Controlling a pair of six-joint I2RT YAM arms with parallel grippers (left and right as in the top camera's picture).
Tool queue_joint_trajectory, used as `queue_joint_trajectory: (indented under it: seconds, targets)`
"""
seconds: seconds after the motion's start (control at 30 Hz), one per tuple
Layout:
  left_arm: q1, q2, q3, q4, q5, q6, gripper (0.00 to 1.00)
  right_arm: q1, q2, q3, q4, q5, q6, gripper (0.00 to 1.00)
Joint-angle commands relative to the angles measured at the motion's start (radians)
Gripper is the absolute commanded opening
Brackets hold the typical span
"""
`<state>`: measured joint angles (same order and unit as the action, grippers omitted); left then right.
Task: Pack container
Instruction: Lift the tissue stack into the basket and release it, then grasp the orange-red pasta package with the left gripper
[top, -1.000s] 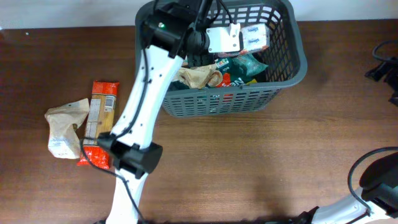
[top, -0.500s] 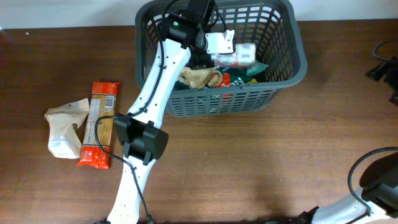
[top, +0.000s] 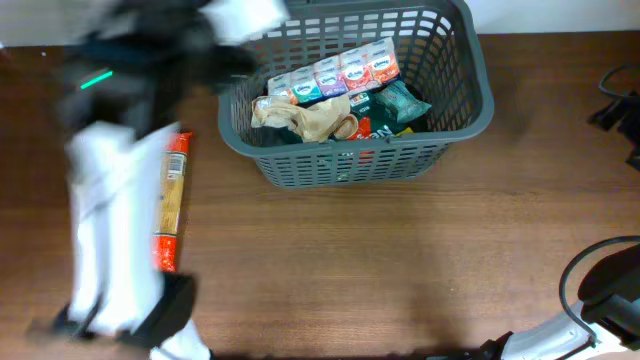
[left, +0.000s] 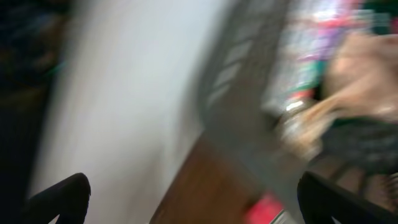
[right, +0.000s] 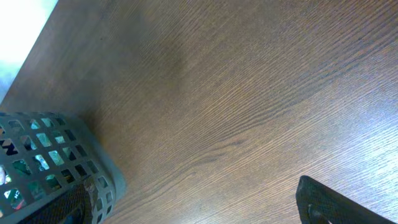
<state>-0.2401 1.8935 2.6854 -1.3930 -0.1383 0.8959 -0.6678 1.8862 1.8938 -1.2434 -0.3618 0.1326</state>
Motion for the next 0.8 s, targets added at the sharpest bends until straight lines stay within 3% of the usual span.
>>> queue_joint_trajectory:
  seconds: [0.0,0.2,0.37,0.43,0.53,0.77]
  targets:
    - [0.171,-0.161,-0.138,-0.009,0.081,-0.05,0.99,0.006,-0.021,-0.005,0.003,-0.008,0.007,0.99]
    - [0.489,-0.295,-0.626,0.081,0.243,-0.201,0.99,0.006,-0.021,-0.005,0.003,-0.008,0.007,0.99]
    - [0.554,-0.256,-1.029,0.243,0.253,-0.288,0.99,0.006,-0.021,-0.005,0.003,-0.008,0.007,0.99]
    - [0.553,-0.225,-1.158,0.323,0.188,-0.335,0.99,0.006,-0.021,-0.005,0.003,-0.008,0.007,0.99]
    - [0.553,-0.171,-1.286,0.418,0.051,-0.471,0.99,0.006,-0.021,-0.005,0.003,-0.008,0.007,0.99]
    - [0.553,-0.025,-1.347,0.462,0.12,-0.492,0.99,0.006,-0.021,-0.005,0.003,-0.008,0.007,0.99]
